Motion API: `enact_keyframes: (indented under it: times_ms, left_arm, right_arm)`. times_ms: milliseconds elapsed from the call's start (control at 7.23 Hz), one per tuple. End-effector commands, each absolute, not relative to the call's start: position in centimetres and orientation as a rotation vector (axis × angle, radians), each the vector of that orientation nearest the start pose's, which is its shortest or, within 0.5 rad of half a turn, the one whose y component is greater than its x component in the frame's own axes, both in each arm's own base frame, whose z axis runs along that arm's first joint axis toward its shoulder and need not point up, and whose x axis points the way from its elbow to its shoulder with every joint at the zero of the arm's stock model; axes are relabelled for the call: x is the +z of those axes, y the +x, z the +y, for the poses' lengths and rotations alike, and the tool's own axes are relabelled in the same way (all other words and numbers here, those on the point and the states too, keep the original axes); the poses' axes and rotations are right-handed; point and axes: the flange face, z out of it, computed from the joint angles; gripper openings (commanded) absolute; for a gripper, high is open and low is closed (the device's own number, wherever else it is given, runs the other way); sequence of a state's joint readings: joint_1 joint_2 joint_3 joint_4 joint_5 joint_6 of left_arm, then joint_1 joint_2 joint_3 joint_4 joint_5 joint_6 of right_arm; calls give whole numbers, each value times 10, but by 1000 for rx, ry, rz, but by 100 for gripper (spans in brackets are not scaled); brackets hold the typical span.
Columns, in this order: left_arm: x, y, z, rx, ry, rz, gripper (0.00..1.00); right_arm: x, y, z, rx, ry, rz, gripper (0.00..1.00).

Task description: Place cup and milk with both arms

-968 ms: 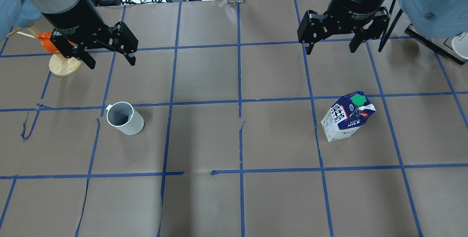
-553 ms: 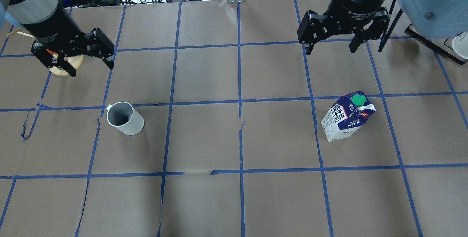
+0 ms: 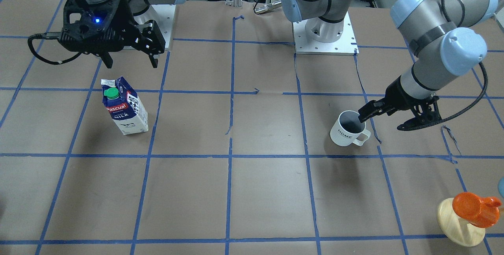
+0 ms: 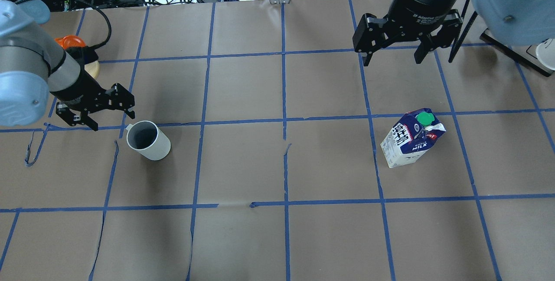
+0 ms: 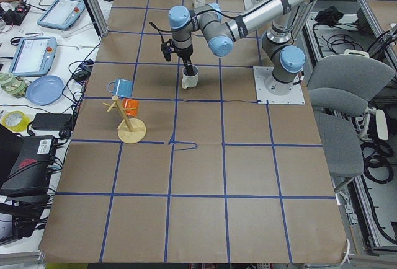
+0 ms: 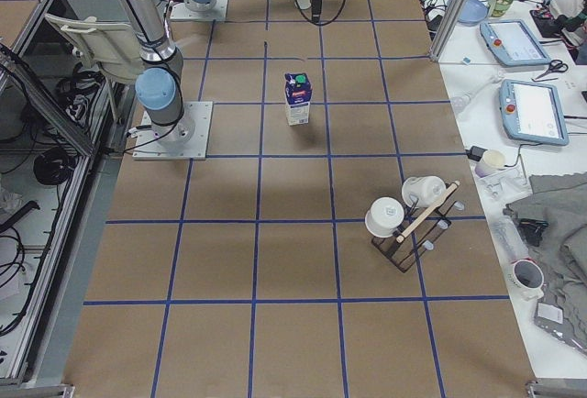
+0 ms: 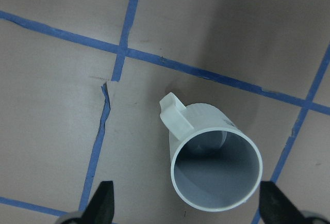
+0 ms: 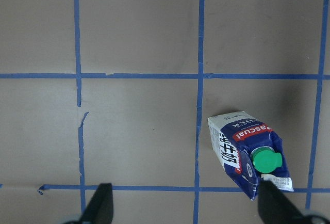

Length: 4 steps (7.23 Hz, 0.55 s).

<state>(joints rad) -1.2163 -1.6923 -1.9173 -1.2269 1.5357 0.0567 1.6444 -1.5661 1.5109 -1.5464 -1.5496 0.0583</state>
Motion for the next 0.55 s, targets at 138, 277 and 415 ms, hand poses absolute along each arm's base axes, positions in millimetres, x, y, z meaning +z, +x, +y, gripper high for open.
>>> enact_keyframes:
  times_ms: [138, 277, 415]
  left_arm:
    - [250, 44, -513, 282, -495, 3166, 100]
    - [244, 45, -511, 306, -483, 3160, 100]
    - [240, 44, -511, 325, -499, 3160, 100]
  right_arm:
    - [513, 172, -485, -46, -24, 3118, 100]
    - [513, 172, -485, -46, -24, 3118, 100]
    - [513, 172, -485, -43, -24, 3118, 100]
